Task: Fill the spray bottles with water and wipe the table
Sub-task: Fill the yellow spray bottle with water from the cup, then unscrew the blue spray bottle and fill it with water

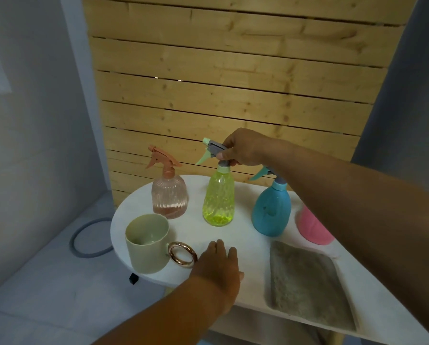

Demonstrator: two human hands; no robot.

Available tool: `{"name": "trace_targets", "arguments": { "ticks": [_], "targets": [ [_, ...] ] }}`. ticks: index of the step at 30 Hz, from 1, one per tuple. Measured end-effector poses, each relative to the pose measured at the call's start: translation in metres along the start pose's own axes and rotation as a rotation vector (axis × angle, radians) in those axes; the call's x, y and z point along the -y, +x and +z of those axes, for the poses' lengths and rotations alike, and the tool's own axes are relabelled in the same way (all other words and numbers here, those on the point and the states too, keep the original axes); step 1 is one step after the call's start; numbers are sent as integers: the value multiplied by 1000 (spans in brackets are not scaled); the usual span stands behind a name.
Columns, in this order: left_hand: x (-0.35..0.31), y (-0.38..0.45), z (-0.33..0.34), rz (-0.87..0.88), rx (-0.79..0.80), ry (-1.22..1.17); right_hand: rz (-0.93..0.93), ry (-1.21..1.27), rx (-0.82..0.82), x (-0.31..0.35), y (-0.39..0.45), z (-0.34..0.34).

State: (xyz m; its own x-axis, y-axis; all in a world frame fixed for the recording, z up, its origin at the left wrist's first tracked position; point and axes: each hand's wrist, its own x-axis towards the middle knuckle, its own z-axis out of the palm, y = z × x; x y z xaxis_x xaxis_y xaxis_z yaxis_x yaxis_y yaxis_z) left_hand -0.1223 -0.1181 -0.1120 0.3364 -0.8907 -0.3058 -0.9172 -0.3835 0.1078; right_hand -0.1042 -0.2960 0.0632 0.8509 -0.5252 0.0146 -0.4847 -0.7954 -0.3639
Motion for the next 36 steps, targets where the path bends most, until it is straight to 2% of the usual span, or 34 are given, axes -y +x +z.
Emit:
{"name": "trace_targets", "arguments": {
  "ticks": [6,17,29,33,36],
  "targets": [
    [-14,8,-5,-50,27,15,19,-24,29,0,4,-5],
    [-16,10,-3,-56,27,59,17,-26,-43,-4,6,2],
    [-16,12,-1,-52,24,115,31,0,17,-3,4,-4],
    [-15,10,-2,-51,23,123,72,-172,42,-5,-9,-24],
    [-16,8,-4,-76,14,78,182,-437,108,-21,-22,-51]
  ]
}}
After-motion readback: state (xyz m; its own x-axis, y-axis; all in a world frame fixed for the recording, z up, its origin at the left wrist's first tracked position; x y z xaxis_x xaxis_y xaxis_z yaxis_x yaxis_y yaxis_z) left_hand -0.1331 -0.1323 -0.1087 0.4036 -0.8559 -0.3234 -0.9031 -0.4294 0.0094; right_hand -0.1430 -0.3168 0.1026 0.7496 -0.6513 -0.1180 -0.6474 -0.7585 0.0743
